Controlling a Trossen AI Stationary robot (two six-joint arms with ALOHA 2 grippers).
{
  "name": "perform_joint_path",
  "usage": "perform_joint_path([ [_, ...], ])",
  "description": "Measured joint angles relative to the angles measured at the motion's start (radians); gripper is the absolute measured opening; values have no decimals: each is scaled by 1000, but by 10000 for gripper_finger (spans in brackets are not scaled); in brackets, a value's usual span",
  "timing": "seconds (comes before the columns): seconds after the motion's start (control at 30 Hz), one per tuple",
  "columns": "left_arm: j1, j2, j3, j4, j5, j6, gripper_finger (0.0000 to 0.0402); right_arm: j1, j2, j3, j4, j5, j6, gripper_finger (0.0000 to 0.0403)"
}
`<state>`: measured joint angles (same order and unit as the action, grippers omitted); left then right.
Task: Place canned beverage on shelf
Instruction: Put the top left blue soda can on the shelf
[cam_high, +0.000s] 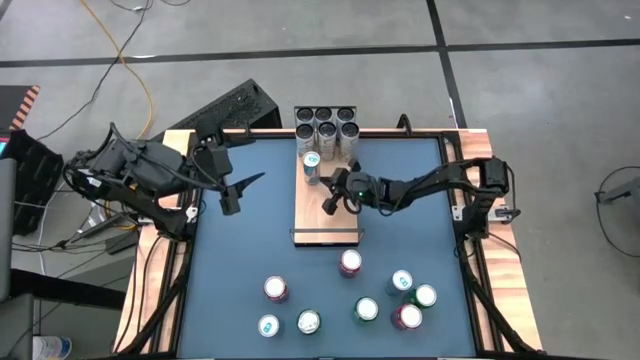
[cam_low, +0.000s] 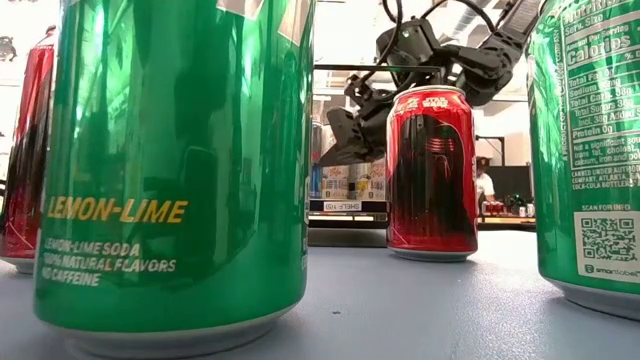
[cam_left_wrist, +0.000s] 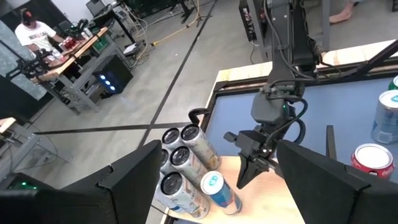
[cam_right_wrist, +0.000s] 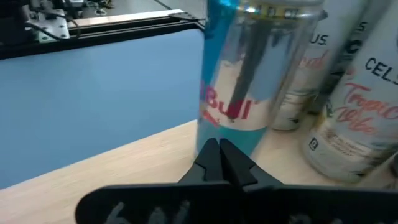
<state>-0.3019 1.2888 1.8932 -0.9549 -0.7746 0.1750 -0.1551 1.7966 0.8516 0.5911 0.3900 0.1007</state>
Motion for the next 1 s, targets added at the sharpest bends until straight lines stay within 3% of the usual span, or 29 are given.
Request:
perform_joint_path([
  [1.0, 0, 0, 0, -5, 0, -6, 305, -75, 0, 0, 94, -52, -49, 0],
])
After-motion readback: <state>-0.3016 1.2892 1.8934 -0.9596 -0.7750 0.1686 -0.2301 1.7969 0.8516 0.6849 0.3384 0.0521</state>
